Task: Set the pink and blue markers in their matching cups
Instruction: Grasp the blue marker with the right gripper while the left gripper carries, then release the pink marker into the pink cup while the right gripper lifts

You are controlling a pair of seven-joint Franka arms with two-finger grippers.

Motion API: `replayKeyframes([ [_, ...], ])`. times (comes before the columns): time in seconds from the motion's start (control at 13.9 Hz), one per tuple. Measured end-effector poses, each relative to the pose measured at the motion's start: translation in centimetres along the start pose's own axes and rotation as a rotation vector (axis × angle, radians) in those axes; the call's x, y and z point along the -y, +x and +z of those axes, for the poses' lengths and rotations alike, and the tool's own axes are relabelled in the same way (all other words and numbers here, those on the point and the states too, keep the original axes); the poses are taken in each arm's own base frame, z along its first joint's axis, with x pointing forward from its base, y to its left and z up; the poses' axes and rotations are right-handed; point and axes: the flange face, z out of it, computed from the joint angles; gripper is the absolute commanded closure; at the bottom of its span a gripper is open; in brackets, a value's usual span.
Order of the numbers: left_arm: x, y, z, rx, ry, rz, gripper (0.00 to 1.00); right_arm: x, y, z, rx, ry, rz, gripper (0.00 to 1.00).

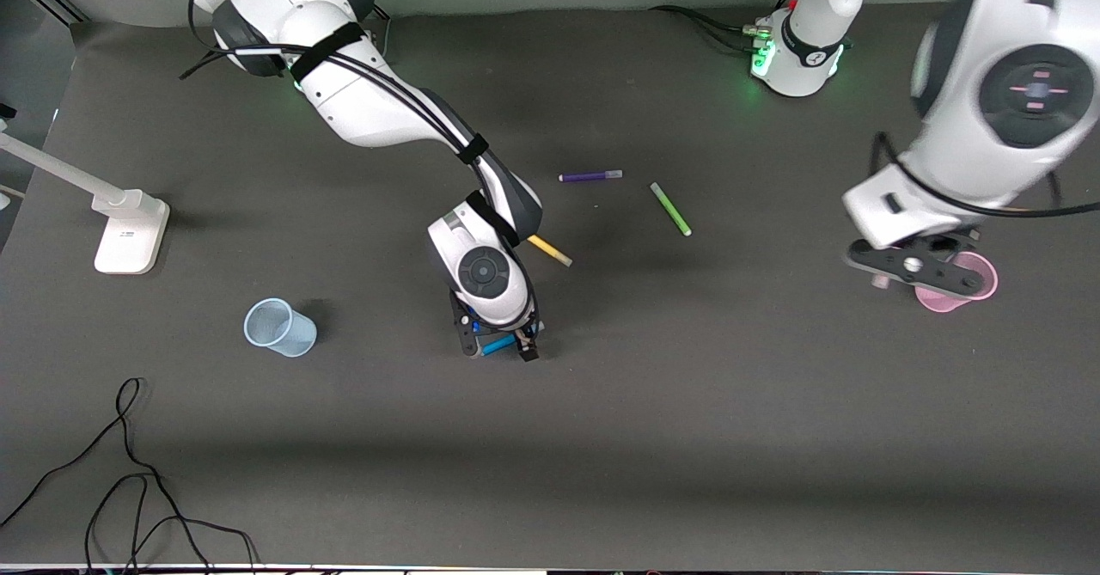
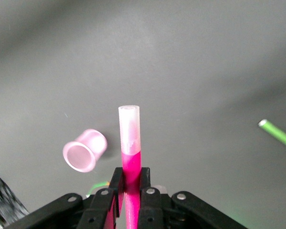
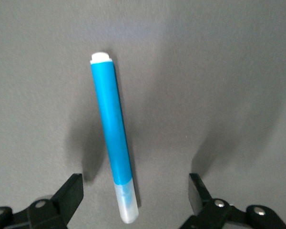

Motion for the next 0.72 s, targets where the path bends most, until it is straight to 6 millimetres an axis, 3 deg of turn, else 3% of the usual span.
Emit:
replayKeyframes([
  [0.22,4.9,-1.7,2.0,-0.065,0.014,0.159,1.00,0.1,-0.4,-0.1,0.002,0.012,-0.005,0.50],
  [0.57,7.9,-6.6,8.1,-0.242,-0.101,0.231,1.00,0.4,-0.3,-0.5,-0.009,0.025,-0.014,0.83],
  [0.72,10.5,-9.3,10.9,-0.311,-0.169,0.262,1.00,0.5,-0.2,-0.6,-0.012,0.028,-0.016,0.91],
])
